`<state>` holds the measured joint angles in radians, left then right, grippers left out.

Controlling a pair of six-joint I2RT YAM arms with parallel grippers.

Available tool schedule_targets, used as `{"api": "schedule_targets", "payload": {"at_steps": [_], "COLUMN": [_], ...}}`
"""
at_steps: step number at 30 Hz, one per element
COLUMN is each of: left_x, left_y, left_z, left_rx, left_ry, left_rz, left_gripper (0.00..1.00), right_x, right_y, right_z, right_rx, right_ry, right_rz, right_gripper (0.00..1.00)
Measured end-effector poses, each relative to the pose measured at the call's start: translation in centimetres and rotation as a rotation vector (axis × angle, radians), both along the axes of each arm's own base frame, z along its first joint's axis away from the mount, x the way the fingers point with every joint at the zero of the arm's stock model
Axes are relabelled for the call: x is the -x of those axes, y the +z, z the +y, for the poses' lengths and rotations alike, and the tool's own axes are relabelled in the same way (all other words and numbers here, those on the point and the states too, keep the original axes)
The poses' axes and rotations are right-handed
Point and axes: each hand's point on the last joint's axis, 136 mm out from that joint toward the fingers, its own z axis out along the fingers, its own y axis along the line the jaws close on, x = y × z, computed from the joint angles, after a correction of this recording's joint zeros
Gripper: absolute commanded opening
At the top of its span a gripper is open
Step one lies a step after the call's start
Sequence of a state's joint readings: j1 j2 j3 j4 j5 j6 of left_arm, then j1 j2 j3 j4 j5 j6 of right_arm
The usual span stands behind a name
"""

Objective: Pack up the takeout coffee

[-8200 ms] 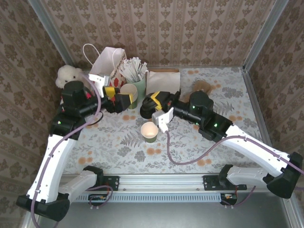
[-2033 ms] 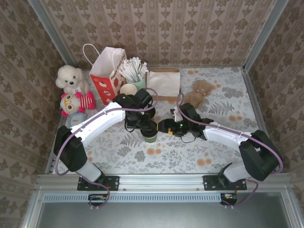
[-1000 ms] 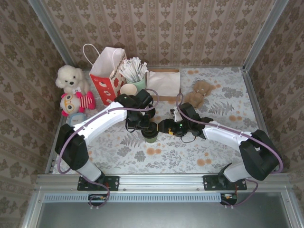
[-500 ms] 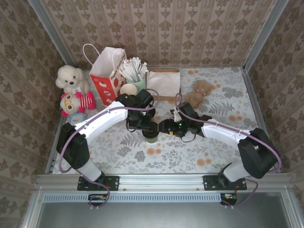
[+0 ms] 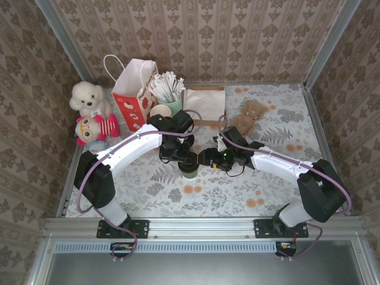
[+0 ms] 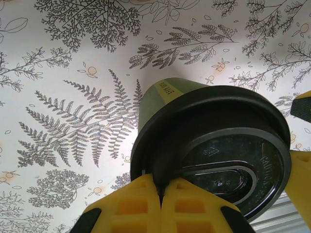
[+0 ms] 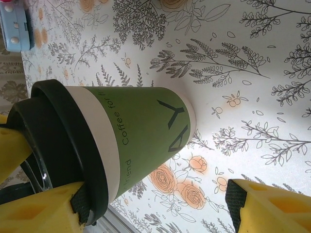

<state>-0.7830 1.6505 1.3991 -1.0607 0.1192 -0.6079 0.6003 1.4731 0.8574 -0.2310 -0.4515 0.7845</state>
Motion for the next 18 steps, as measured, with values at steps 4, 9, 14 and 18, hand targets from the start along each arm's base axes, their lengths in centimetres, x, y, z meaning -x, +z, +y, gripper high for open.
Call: {"api": "schedule_targets", "payload": {"at_steps": [4,9,14,18], "left_x": [-0.1,-0.3,-0.4,-0.4], "left_y": [0.0,0.0,0.0,0.0], "left_z": [0.1,0.4,0.3,0.3], "left_rx": [-0.006,-0.014,-0.016,-0.018], "left_ry": [0.000,0.007,0.006,0.006], "left_rz": [-0.006,-0.011,-0.010,-0.009], "left_gripper": [0.00,0.00,0.00,0.00], "right_x": [-0.2,-0.8,-1.1,-1.2], "right_y": [0.1,0.4,0.3,0.2], "right_z": [0.1,0.4,0.2,0.2], "right_rx": [-0.009,-0.030,-0.018,-0.015], "right_ry": [-0.002,-0.007,-0.027,-0.031], "right_rz": [-0.011,-0.046,-0.056,-0.050], "right_gripper": [0.78,0.78,0.77,0.77]}}
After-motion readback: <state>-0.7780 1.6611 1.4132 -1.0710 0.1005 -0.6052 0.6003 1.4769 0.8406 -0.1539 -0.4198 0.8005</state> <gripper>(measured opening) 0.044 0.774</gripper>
